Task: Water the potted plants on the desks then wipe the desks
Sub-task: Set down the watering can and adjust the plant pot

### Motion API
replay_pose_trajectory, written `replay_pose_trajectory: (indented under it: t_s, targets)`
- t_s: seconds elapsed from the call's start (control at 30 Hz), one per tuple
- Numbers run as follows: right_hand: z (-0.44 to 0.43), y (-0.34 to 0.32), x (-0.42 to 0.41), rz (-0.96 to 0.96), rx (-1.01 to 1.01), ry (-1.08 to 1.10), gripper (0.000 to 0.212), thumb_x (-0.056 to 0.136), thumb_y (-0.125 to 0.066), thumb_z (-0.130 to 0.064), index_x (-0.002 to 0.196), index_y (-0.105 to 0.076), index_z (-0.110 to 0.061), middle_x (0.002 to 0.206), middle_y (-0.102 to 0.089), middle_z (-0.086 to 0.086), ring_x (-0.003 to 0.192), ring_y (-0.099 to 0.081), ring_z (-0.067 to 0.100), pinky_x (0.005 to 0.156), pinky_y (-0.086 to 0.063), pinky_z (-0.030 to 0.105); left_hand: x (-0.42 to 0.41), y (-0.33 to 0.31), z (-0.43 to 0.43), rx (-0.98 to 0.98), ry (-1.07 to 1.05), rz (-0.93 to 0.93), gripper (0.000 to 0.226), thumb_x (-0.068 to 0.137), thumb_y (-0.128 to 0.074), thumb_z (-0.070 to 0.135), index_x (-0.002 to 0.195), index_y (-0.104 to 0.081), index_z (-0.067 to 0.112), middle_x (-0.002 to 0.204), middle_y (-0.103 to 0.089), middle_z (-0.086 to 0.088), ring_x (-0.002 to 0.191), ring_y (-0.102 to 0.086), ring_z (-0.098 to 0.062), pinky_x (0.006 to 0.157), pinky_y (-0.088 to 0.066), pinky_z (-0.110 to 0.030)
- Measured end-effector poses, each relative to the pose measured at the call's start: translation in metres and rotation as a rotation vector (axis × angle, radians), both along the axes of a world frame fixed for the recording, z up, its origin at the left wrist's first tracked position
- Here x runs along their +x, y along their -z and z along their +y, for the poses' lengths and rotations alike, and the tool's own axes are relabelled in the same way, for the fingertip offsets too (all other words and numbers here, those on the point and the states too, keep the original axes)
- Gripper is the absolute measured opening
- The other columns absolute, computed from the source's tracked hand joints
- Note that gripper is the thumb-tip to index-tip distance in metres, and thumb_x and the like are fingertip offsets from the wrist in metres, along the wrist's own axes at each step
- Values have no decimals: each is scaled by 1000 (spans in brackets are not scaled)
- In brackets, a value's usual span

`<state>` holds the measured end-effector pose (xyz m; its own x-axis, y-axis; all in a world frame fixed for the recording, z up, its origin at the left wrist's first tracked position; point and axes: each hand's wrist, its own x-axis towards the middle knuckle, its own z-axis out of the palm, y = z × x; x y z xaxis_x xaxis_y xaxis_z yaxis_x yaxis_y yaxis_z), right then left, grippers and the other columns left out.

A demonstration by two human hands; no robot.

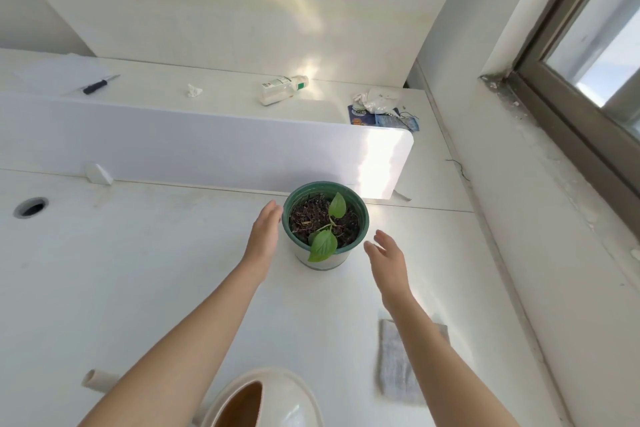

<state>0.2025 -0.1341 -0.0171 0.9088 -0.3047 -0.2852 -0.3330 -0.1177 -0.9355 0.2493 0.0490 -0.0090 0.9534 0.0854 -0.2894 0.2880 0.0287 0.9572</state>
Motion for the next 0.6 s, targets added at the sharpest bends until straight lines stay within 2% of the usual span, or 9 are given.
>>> replay_pose_trajectory:
  t_s: [0.07, 0.13, 0.23, 0.3, 0.4, 0.53, 0.6]
  targets:
    - [4, 4, 6, 0, 38, 1, 48, 92, -47, -19, 137, -33, -12, 144, -38, 5, 129, -39, 20, 100, -32, 30, 11, 10, -5, -5, 28, 14, 57, 90, -40, 42, 141, -35, 16, 148, -36, 2, 137, -31, -15, 116, -22, -41]
    - [10, 10, 8, -36, 61, -12, 41, 93, -42, -20, 134, -41, -13, 138, -46, 3, 125, -42, 17, 96, -33, 25, 19, 18, -8, -19, 58, 11, 64, 87, -41, 48, 144, -30, 19, 151, -31, 4, 139, -28, -14, 117, -20, -42]
    - [22, 16, 9, -90, 87, -29, 34, 96, -36, -20, 126, -49, -15, 125, -55, 1, 117, -48, 14, 92, -34, 24, 26, 38, -7, -58, 93, 8, 82, 71, -40, 66, 141, -34, 25, 149, -38, 1, 137, -34, -14, 116, -23, -44]
    - [27, 16, 10, -105, 104, -22, 35, 97, -33, -23, 129, -45, -17, 124, -53, -2, 114, -47, 11, 92, -32, 23, 32, 57, -6, -82, 94, 11, 83, 71, -38, 71, 141, -34, 26, 148, -38, 3, 137, -33, -11, 116, -22, -43]
    - [27, 16, 17, -98, 113, -41, 39, 98, -28, -29, 133, -39, -16, 126, -48, -4, 115, -42, 9, 93, -30, 22, 22, 37, -12, -93, 93, 34, 85, 73, -34, 72, 145, -24, 28, 153, -29, 5, 140, -26, -9, 118, -17, -41]
    - [11, 14, 35, -47, 124, -122, 47, 97, -17, -41, 134, -36, -19, 136, -43, -2, 123, -38, 11, 100, -28, 27, 0, 23, -26, -113, 80, 37, 62, 94, -21, 52, 147, 4, 32, 157, -4, 10, 143, -9, -6, 119, -6, -37]
    - [4, 10, 42, -40, 101, -167, 51, 95, -15, -47, 133, -37, -21, 136, -43, -2, 122, -38, 11, 101, -28, 27, -5, 30, -26, -104, 97, 54, 78, 82, -23, 70, 147, 2, 35, 157, -4, 14, 143, -9, -4, 119, -4, -37]
